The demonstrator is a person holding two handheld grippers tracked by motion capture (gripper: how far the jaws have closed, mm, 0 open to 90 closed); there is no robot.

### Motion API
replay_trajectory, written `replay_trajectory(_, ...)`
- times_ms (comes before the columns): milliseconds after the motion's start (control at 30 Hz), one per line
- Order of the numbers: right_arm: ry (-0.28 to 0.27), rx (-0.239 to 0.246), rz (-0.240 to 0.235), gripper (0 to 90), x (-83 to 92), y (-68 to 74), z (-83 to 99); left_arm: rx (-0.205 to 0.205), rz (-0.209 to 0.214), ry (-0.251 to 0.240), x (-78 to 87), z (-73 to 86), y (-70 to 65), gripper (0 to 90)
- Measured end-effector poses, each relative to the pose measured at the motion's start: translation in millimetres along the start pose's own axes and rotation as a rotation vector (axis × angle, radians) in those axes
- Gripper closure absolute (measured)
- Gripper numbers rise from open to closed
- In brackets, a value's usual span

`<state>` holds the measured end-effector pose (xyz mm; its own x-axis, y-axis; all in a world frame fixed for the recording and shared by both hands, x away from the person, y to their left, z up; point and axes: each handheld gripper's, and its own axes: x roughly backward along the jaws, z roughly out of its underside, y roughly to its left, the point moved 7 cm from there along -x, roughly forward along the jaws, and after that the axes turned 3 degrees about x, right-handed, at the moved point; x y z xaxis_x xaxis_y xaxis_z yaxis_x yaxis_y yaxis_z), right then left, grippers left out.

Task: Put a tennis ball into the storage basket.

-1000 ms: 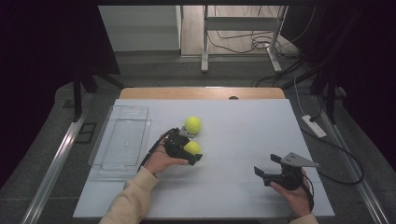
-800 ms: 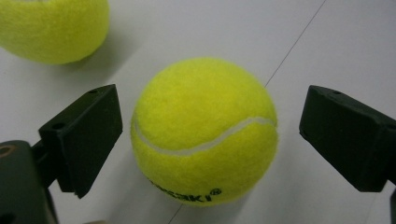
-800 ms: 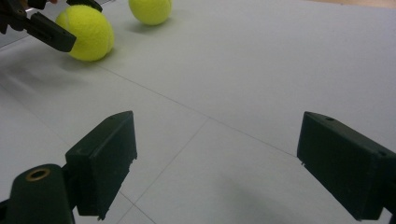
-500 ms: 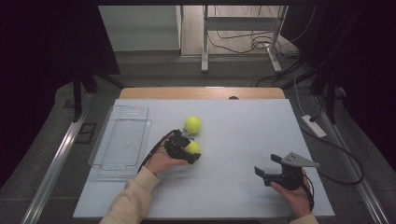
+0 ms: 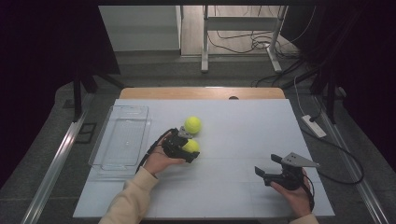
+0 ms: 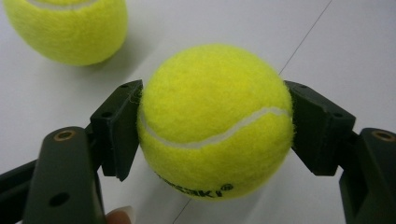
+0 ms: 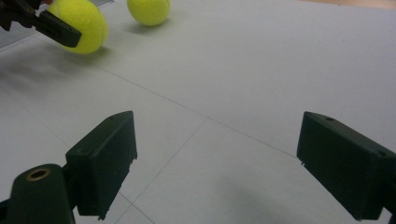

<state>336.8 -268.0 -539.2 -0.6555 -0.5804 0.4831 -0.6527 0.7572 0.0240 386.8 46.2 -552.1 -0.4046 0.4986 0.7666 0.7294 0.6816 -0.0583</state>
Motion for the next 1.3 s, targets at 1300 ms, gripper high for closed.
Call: replay_trajectory(1300,-0.004,-0.006,0.007,12.4,0.6,0.1,1.0,0.08,-0.006,-0.257,72.0,-12.8,9.5,27.0)
